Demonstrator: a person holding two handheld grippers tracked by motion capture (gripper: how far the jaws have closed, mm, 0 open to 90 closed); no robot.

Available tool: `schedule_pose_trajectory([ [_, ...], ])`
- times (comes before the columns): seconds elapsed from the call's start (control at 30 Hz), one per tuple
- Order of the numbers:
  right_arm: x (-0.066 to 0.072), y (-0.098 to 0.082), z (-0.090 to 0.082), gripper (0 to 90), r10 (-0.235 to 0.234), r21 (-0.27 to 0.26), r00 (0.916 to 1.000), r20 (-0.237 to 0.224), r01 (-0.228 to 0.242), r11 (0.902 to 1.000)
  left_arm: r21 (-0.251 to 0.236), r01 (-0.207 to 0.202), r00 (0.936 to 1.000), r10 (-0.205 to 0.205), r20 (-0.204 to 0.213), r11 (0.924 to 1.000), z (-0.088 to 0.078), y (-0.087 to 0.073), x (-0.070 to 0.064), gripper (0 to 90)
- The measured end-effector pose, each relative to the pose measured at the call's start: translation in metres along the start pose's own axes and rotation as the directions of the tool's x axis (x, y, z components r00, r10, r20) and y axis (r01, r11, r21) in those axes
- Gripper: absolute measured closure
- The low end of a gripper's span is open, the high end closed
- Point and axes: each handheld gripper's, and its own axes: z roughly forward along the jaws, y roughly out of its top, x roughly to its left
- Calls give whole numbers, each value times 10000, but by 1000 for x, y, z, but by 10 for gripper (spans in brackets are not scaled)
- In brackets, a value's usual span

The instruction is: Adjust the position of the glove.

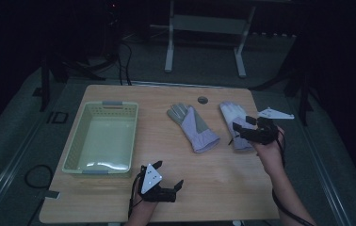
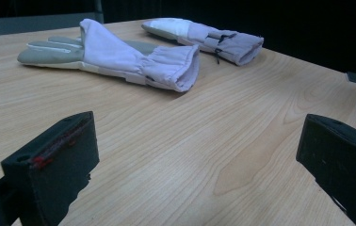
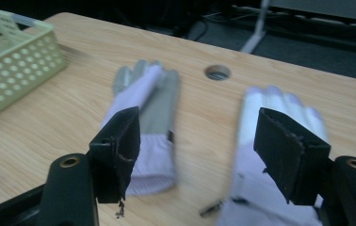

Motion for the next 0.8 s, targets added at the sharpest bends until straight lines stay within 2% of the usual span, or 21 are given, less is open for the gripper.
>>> schedule_pose_trajectory([
  [0.07,4,5,11,333,-110,87,9994,-324,113,9999,7,-52,10000,52,14,10000,0,0,0,0],
  [0.17,10,9,23,352,-295,214,9982,-517,307,9993,12,-57,10000,57,45,10000,0,0,-1,0],
  [0.27,16,11,38,354,-212,413,9974,-693,241,9989,1,-44,10000,44,61,10000,0,0,0,0],
  [0.3,16,12,42,362,-209,470,9978,-624,239,9986,9,-47,10000,47,63,10000,0,0,0,0],
  [0.43,21,13,61,408,-358,799,9952,-911,431,9959,-4,-61,10000,61,67,10000,0,0,-1,0],
  [0.47,21,13,61,408,-358,799,9952,-911,431,9959,-4,-61,10000,61,67,10000,0,0,-1,0],
  [0.6,24,12,81,526,-624,993,9938,-920,715,9925,-7,-49,9999,49,94,10000,0,0,0,0],
  [0.8,30,9,105,529,-788,1485,9904,-1137,954,9843,-12,-45,9999,45,108,10000,0,0,0,0],
])
